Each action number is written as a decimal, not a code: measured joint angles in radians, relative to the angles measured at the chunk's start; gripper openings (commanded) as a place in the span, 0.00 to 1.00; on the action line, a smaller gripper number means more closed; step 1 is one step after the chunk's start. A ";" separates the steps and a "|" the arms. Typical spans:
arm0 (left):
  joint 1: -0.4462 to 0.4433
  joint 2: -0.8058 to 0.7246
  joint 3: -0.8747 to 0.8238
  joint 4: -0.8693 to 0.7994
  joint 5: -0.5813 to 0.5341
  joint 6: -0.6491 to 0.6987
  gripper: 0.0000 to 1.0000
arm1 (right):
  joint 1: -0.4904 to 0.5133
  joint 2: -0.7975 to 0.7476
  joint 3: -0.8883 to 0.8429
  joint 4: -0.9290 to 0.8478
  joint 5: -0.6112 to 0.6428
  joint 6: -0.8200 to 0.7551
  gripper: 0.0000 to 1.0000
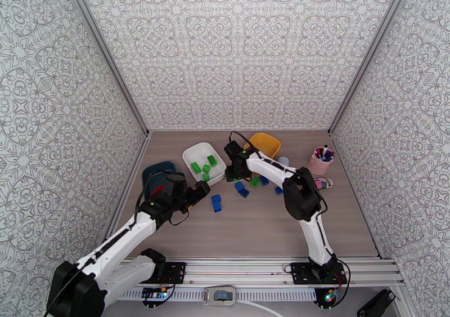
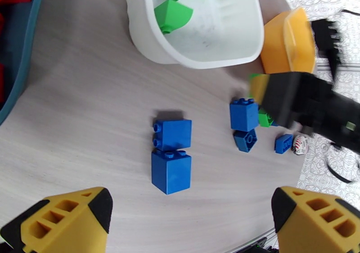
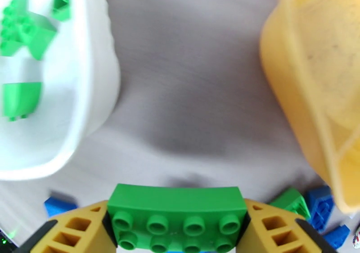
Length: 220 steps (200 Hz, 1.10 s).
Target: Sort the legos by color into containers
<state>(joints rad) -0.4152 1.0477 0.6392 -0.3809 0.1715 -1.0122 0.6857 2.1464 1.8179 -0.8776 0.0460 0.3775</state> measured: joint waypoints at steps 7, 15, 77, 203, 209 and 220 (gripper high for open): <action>0.000 0.013 0.011 0.005 0.003 0.003 0.99 | 0.000 -0.018 -0.009 0.002 0.000 0.000 0.62; 0.000 0.027 0.027 0.010 0.007 0.008 0.99 | 0.000 -0.035 -0.017 0.001 0.000 0.000 0.62; 0.085 0.126 0.132 0.064 0.068 0.029 0.99 | 0.000 -0.090 -0.020 0.014 -0.090 0.027 0.62; 0.296 0.149 0.238 0.106 0.181 0.035 0.99 | 0.000 0.206 0.418 0.083 -0.366 0.217 0.81; 0.295 0.148 0.238 0.106 0.181 0.039 0.99 | 0.000 0.204 0.418 0.084 -0.368 0.218 0.81; 0.289 0.148 0.238 0.103 0.180 0.047 0.99 | 0.000 0.196 0.410 0.088 -0.369 0.218 0.79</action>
<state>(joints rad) -0.1261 1.1957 0.8776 -0.2775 0.3515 -0.9653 0.6857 2.3425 2.2276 -0.7898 -0.3225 0.5953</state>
